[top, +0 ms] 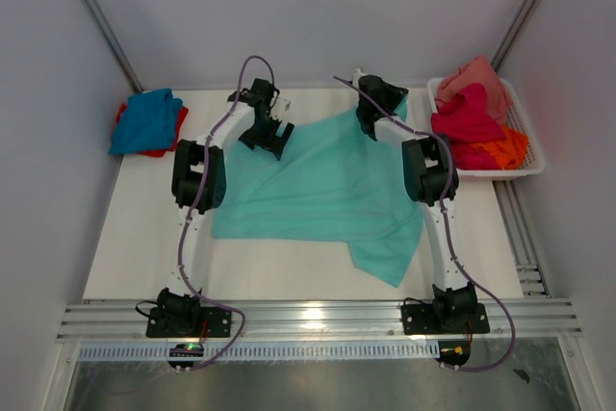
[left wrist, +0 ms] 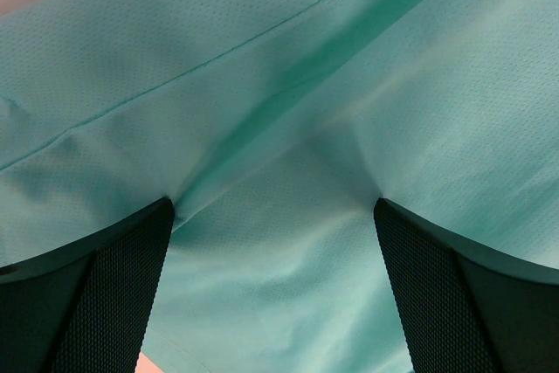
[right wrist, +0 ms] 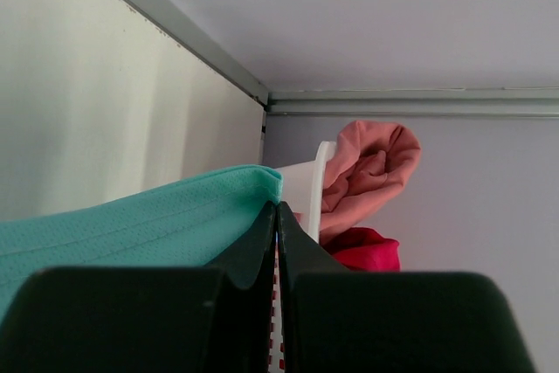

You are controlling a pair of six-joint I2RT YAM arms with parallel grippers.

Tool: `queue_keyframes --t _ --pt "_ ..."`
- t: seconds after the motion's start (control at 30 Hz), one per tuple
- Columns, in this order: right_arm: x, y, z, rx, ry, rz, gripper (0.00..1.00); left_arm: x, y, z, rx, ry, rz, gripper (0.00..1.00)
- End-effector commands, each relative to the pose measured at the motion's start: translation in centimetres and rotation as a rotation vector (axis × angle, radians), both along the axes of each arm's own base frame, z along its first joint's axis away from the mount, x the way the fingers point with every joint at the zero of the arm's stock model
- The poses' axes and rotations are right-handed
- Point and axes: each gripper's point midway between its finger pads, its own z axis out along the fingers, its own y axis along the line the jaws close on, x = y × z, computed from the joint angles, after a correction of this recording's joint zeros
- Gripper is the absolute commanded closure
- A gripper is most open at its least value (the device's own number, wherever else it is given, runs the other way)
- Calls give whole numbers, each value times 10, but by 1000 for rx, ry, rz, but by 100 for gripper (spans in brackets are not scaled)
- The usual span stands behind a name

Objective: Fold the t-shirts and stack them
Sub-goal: Flatten the tshirt out

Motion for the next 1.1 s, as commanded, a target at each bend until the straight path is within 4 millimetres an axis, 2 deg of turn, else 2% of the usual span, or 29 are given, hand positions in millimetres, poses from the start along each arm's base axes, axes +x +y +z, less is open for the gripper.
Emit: queue_keyframes --t 0.0,0.2,0.23,0.27,0.3,0.33,0.37,0.4,0.57,0.6,0.67,0.7,0.73,0.77,0.8,0.83,0.87,0.97,1.0,1.07 --pt "5 -5 7 -1 -51 -23 97 -22 1 -10 -20 94 -4 1" --pt "14 2 -14 -11 -16 6 96 -22 0 -8 -25 92 -10 1" --pt "16 3 -16 -8 -14 6 95 -23 -1 -8 -26 96 -9 1" --pt "17 3 -19 -10 -6 5 89 -23 -1 -7 -30 95 -10 1" --pt "19 4 -15 -10 -21 6 73 -23 -1 -7 -31 95 -9 1" --pt "19 3 -7 -10 -54 -13 21 -23 -1 -6 -32 96 -11 1" --pt "21 3 -1 -4 -87 -19 6 -24 -2 -5 -33 96 -14 1" --pt "22 4 7 13 -116 -24 0 -24 -2 -4 -35 93 -15 1" --pt "18 7 60 122 -257 -41 1 -26 -4 -1 -42 95 -23 1" --pt "14 9 86 159 -300 -36 1 -25 -3 0 -43 92 -22 1" --pt "10 25 87 318 -242 20 1 -22 -4 4 -45 79 -25 1" --pt "5 33 123 430 -264 70 0 -20 -4 7 -44 70 -26 1" --pt "-12 45 98 580 -127 73 1 -12 -3 16 -39 37 -21 1" --pt "-17 83 90 742 6 243 1 -7 -3 21 -36 15 -20 1" --pt "-34 96 100 830 69 311 0 -1 -2 27 -25 -9 -17 1" --pt "-54 107 86 904 175 329 1 11 -3 43 -28 -62 -8 1" --pt "-71 134 81 985 286 443 0 18 -1 53 -24 -96 0 1" --pt "-118 143 46 1053 501 453 1 40 -3 86 -45 -205 7 1" --pt "-132 138 29 1070 558 417 1 46 -1 95 -48 -235 14 1" --pt "-154 131 10 1107 649 384 1 55 3 114 -49 -295 30 1"
